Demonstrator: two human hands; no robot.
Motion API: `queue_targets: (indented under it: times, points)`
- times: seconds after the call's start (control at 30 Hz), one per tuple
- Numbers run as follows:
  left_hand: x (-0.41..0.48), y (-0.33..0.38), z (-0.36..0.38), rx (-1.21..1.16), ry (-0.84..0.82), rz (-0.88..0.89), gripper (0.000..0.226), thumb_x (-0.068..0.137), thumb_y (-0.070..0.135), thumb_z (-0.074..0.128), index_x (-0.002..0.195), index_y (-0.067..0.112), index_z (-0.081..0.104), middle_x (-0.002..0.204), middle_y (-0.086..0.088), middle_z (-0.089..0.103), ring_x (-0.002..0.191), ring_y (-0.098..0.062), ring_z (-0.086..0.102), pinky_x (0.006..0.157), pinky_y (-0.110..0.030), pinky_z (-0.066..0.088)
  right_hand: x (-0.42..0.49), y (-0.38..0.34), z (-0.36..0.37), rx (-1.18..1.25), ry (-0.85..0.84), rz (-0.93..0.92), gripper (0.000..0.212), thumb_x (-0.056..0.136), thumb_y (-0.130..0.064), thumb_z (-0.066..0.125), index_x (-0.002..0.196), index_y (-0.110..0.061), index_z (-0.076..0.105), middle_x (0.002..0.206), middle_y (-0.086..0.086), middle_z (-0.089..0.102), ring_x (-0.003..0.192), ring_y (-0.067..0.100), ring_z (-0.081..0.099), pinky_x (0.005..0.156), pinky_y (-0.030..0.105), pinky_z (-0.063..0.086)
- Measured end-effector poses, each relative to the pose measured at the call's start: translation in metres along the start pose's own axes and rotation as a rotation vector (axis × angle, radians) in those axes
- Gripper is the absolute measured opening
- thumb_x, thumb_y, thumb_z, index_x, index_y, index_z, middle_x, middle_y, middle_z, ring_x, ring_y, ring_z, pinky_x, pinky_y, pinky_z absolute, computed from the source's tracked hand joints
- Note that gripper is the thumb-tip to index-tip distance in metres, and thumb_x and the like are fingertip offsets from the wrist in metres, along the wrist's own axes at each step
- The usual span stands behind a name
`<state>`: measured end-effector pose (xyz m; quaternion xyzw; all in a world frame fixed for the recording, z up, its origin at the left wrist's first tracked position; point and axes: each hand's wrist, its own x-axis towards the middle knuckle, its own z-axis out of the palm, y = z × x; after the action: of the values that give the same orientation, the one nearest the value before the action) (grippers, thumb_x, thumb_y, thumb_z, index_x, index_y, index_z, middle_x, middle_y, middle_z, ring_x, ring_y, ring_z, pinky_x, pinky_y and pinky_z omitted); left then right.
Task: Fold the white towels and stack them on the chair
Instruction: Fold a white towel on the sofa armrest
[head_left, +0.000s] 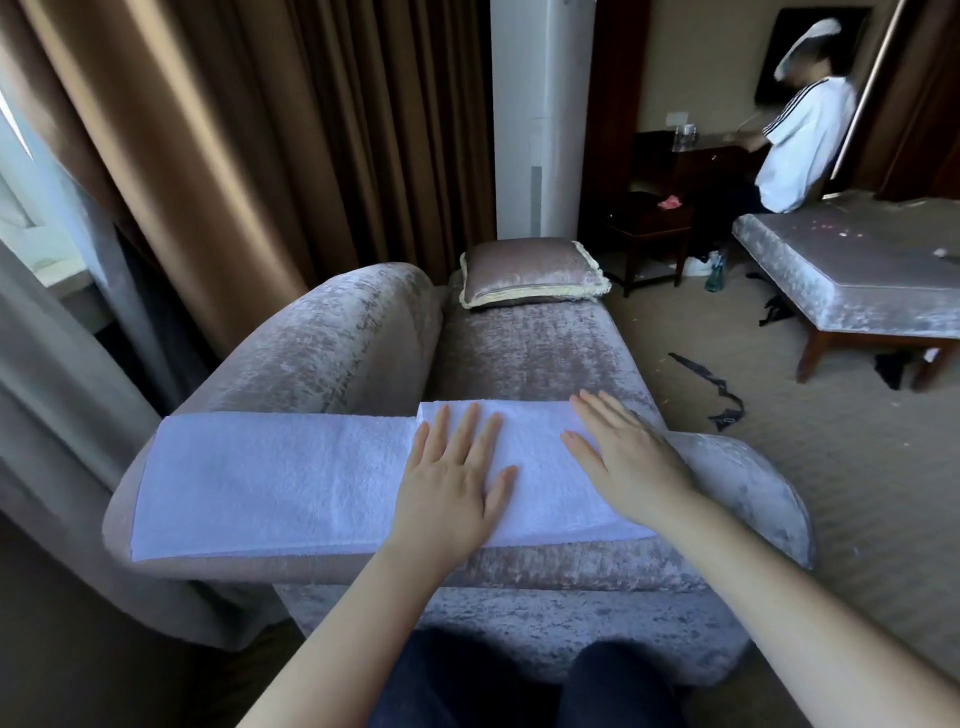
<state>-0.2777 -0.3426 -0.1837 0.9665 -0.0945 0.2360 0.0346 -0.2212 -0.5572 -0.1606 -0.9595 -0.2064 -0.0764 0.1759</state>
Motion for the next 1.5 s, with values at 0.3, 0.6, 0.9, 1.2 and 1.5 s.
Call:
queue_targets:
  times: [0.3,0.6,0.9,1.2,1.5]
  points:
    - [0.000,0.002,0.002,-0.035,-0.039,-0.014,0.066,0.101,0.053,0.021,0.134,0.009,0.057,0.139,-0.015,0.054,0.131,-0.038,0.047,0.108,-0.052,0.037,0.006,0.006,0.010,0.033,-0.054,0.173,0.068,0.099,-0.058,0.025,0.154,-0.019,0.020,0.161,-0.006,0.017,0.147,0.012,0.015,0.119,0.035,0.017]
    - [-0.028,-0.074,-0.036,-0.135,0.009,-0.153,0.054,0.094,0.038,0.035,0.125,0.002,0.061,0.130,-0.017,0.060,0.118,-0.038,0.057,0.100,-0.048,0.046,0.007,-0.081,0.007,-0.110,0.045,-0.193,0.101,0.077,-0.073,-0.014,0.151,-0.020,0.028,0.161,-0.005,0.017,0.149,0.013,0.005,0.119,0.043,0.000]
    - [-0.094,-0.166,-0.083,-0.023,0.106,-0.809,0.045,0.092,0.024,0.060,0.132,0.004,0.050,0.131,-0.014,0.051,0.117,-0.037,0.046,0.088,-0.046,0.042,0.030,-0.122,0.061,-0.173,0.210,-0.253,0.057,0.091,-0.045,0.032,0.120,-0.009,0.066,0.123,0.006,0.066,0.115,0.024,0.063,0.100,0.040,0.028]
    - [-0.095,-0.199,-0.093,-0.221,0.010,-1.061,0.055,0.086,0.045,0.068,0.115,0.002,0.051,0.106,-0.009,0.054,0.093,-0.027,0.052,0.076,-0.037,0.041,0.026,-0.126,0.061,-0.237,0.223,-0.258,0.056,0.092,-0.045,0.031,0.121,-0.012,0.066,0.124,0.003,0.066,0.114,0.021,0.063,0.100,0.041,0.041]
    - [-0.075,-0.182,-0.166,-0.237,-0.012,-0.817,0.027,0.079,0.026,0.075,0.079,0.004,0.058,0.072,-0.005,0.058,0.069,-0.022,0.053,0.057,-0.031,0.036,0.026,-0.127,0.042,-0.154,0.071,-0.307,0.060,0.100,-0.049,0.023,0.152,-0.019,0.025,0.157,-0.003,0.027,0.144,0.016,0.026,0.117,0.037,0.018]
